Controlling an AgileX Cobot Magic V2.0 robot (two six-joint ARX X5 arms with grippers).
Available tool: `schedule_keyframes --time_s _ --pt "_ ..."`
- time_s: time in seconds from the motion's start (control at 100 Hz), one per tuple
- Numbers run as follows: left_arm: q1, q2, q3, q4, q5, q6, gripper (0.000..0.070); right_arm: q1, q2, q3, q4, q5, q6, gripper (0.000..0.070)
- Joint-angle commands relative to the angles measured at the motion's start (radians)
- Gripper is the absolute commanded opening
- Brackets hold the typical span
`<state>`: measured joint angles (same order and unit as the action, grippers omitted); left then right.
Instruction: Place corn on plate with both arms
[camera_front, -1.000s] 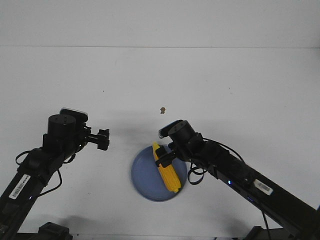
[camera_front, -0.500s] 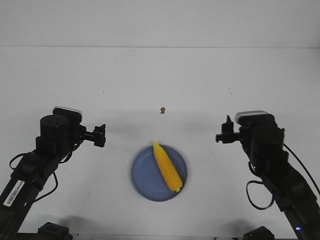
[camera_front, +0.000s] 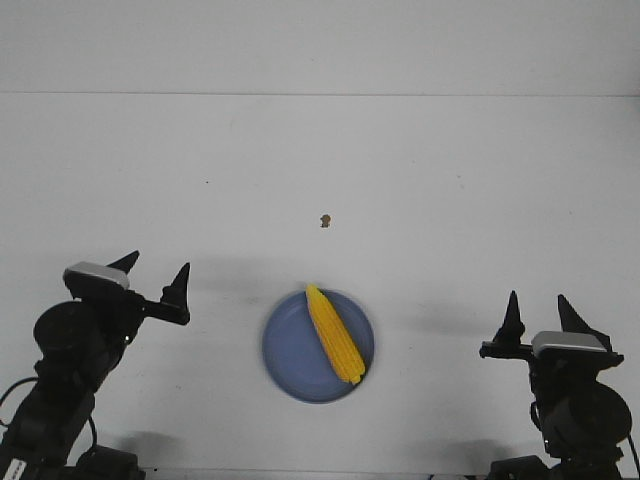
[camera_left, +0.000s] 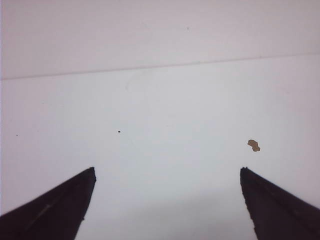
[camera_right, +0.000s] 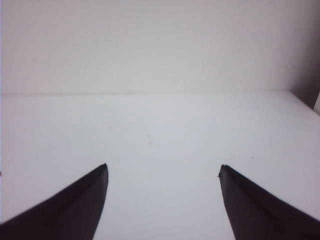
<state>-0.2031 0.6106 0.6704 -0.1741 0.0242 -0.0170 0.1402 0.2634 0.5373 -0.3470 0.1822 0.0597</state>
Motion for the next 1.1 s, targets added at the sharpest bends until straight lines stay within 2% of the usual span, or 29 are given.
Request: schedule_keyframes --time_s 0.0,0.04,0.14,0.18,0.22,0.25,0.28,0.3,0.35,1.09 --pt "0.002 -0.068 -0.055 0.013 -0.039 -0.009 0.0472 0.0 -0.042 0.005 0.018 0.0 0.007 0.0471" --pt "0.002 -0.111 -0.086 0.011 -0.059 -0.019 0.0445 0.0 -0.063 0.005 0.004 0.002 0.005 0.047" --pt "0.002 -0.193 -0.122 -0.013 -0.07 -0.028 0.0445 0.0 -0.077 0.005 -0.035 0.003 -0.005 0.046" --pt "0.002 -0.212 -0.122 -0.023 -0.07 -0.028 0.0444 0.0 -0.077 0.005 -0.04 0.002 -0.005 0.0419" --pt "0.002 -0.228 -0.122 -0.027 -0.07 -0.028 0.0426 0.0 -0.077 0.005 -0.038 0.001 -0.005 0.0345" --pt "0.002 -0.238 -0.122 -0.032 -0.07 -0.028 0.0375 0.0 -0.077 0.005 -0.032 0.001 -0.005 0.0274" --pt "0.002 -0.245 -0.122 -0.035 -0.07 -0.027 0.0291 0.0 -0.077 0.005 -0.025 0.002 -0.006 0.0191" --pt "0.002 -0.249 -0.122 -0.038 -0.07 -0.026 0.0218 0.0 -0.077 0.005 -0.018 0.003 -0.008 0.0117" --pt "0.002 -0.255 -0.122 -0.042 -0.07 -0.024 0.0004 -0.001 -0.077 0.005 -0.006 0.005 -0.014 0.0" --pt "0.002 -0.26 -0.122 -0.04 -0.07 -0.028 0.0013 0.0 -0.077 0.005 0.01 0.018 -0.031 0.0"
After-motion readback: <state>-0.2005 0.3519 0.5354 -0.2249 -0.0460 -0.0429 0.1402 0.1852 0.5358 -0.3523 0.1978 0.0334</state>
